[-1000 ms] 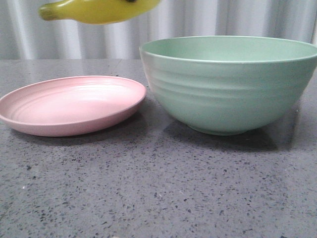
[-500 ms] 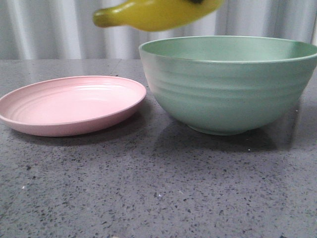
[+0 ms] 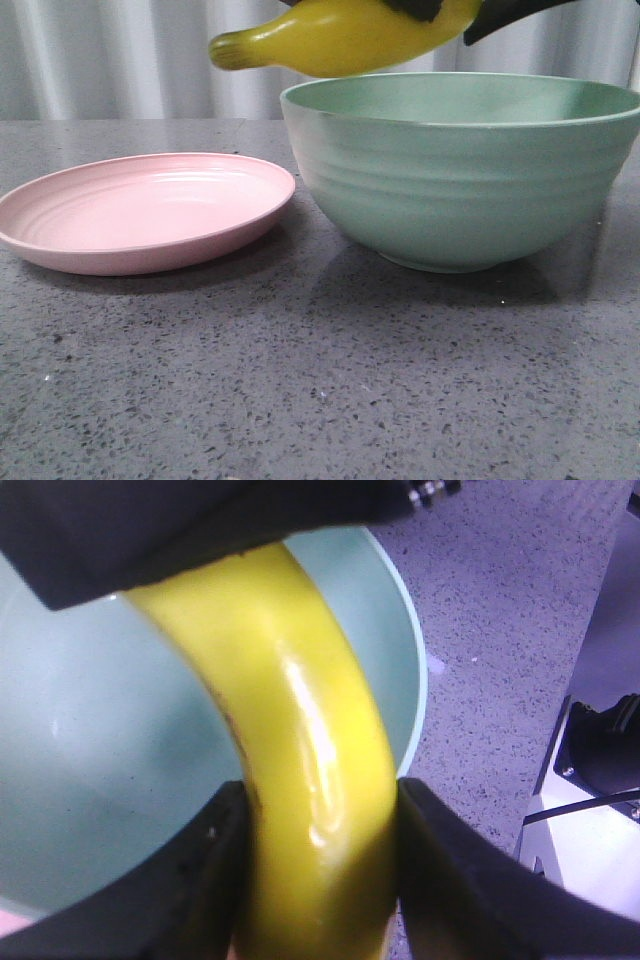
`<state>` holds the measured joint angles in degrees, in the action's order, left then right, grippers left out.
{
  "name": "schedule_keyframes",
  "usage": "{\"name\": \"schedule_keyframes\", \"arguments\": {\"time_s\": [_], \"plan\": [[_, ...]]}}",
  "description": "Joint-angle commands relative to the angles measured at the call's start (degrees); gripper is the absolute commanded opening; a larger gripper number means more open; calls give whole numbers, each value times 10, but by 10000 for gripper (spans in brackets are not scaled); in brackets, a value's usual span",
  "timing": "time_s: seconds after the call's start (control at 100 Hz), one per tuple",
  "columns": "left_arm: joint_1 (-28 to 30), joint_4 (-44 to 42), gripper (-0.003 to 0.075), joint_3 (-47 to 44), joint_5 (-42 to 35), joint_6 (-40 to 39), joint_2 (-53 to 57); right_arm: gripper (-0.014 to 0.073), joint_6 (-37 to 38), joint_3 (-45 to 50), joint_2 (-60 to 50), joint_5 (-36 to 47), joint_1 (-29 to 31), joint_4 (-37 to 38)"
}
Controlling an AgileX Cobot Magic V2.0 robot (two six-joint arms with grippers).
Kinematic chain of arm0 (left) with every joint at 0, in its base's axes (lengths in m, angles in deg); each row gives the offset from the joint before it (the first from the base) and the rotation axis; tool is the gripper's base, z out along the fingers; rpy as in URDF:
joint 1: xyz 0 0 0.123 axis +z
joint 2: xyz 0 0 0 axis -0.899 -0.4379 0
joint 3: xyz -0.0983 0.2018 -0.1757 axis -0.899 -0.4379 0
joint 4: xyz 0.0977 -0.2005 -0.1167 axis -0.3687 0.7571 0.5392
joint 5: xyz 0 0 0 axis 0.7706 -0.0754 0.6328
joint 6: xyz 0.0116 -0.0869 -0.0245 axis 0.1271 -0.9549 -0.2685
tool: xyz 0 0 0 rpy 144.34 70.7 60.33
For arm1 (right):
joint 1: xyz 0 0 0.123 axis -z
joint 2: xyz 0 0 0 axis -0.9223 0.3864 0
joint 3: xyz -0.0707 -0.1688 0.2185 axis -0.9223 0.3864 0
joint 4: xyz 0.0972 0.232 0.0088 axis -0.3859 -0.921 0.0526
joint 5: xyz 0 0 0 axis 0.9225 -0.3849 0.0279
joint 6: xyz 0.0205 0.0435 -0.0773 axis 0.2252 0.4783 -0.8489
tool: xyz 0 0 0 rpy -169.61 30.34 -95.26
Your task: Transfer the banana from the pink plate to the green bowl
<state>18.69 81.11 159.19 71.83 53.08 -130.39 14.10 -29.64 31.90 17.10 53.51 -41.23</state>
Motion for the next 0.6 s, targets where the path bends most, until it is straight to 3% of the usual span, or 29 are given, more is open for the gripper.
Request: {"name": "schedule_keyframes", "arguments": {"time_s": [0.0,0.1,0.22,0.36,0.59], "plan": [[-4,27,211,20,-35,3,20,265,0,-21,-13,24,0,-23],[-4,27,228,20,-35,4,20,97,0,-21,-13,25,0,-28],[-3,26,298,24,-35,4,20,-13,0,-22,-13,25,0,-33],[-3,14,388,41,-35,4,20,-43,0,-22,-13,29,1,-33],[-3,13,392,79,-20,4,20,-43,0,-23,-13,47,29,-32]]}}
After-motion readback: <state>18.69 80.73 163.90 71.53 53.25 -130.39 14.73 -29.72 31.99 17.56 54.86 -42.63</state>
